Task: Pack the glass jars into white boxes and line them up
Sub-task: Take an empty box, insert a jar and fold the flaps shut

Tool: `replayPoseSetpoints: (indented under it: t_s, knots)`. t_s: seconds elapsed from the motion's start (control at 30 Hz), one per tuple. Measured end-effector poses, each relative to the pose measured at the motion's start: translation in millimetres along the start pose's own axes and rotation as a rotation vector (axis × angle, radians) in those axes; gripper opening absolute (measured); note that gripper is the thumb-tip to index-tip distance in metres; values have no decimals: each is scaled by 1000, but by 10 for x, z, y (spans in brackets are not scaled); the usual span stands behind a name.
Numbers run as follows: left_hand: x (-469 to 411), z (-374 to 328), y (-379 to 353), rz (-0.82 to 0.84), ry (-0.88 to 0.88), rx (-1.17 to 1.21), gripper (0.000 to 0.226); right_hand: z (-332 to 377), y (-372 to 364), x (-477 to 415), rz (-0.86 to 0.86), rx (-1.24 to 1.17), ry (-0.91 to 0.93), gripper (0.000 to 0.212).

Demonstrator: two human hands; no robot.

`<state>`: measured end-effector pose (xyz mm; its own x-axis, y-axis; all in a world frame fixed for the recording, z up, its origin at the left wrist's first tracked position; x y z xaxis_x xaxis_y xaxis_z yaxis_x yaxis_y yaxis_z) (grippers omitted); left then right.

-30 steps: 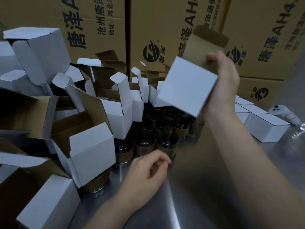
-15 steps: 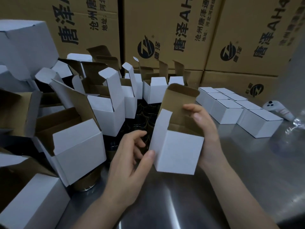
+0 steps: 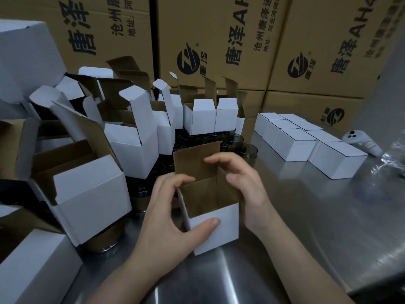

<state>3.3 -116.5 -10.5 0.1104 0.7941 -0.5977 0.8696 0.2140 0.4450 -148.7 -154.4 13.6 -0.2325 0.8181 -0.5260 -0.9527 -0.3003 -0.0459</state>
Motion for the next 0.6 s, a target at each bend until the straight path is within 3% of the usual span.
replayPoseSetpoints:
  t_s: [0.23,0.3,0.4,0.6]
  knots:
    - [3,47,25,-56,97,96,54,-63,60,-34,-55,-144,-12,32]
    - [3,55,56,-86,117,120,52,-97,140,-45,-187,-158,-44,27]
    - [14,84,97,-106,156,159,51,-201,308,-30,-408,30,-133,27]
    - [33,101,147,-121,174,199,57,-450,203,-24,-265,296,-314,43]
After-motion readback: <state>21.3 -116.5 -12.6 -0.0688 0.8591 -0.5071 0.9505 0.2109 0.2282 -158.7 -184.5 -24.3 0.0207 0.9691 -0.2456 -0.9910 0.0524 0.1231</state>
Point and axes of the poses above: each hand's wrist, its own x-axis away from the middle knuckle, its own y-axis out of the back of the hand, z = x × y, the point moved 6 cm from there along -x, towards the middle knuckle, and after that the axes turned 11 degrees about -x, right-handed, at the moved point
